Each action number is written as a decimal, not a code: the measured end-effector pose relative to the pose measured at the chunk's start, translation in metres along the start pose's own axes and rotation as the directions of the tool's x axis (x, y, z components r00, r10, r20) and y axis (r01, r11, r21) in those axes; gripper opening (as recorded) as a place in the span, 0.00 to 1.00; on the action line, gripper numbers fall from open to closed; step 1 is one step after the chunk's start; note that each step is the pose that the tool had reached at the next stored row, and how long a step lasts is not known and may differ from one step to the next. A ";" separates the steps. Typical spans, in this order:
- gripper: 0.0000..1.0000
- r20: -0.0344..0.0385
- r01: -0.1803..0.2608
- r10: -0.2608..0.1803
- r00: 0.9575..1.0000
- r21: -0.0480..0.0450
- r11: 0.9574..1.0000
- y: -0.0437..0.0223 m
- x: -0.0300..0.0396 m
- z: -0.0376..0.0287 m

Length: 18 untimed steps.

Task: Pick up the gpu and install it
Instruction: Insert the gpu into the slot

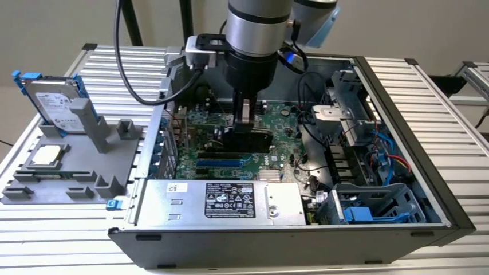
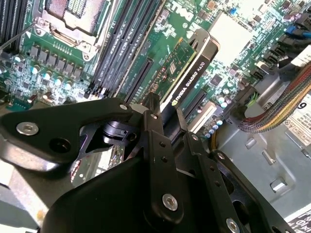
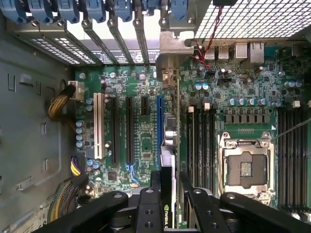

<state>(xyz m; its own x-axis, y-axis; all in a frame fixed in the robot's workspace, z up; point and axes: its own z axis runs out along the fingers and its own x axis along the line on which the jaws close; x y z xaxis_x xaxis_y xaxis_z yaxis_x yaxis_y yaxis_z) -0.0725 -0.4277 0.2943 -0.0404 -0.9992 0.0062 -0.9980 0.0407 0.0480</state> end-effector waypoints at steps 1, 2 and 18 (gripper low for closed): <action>0.00 0.000 -0.003 0.003 1.000 -0.001 1.000 0.0000 0.0003 0.0004; 0.00 0.000 -0.005 0.005 1.000 -0.002 1.000 0.0001 0.0006 0.0009; 0.00 -0.018 -0.006 0.006 1.000 -0.002 1.000 0.0055 0.0023 0.0143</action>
<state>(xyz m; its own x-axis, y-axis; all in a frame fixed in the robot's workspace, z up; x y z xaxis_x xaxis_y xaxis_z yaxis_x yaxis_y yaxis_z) -0.0788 -0.4299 0.2803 -0.0454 -0.9987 0.0246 -0.9977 0.0466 0.0501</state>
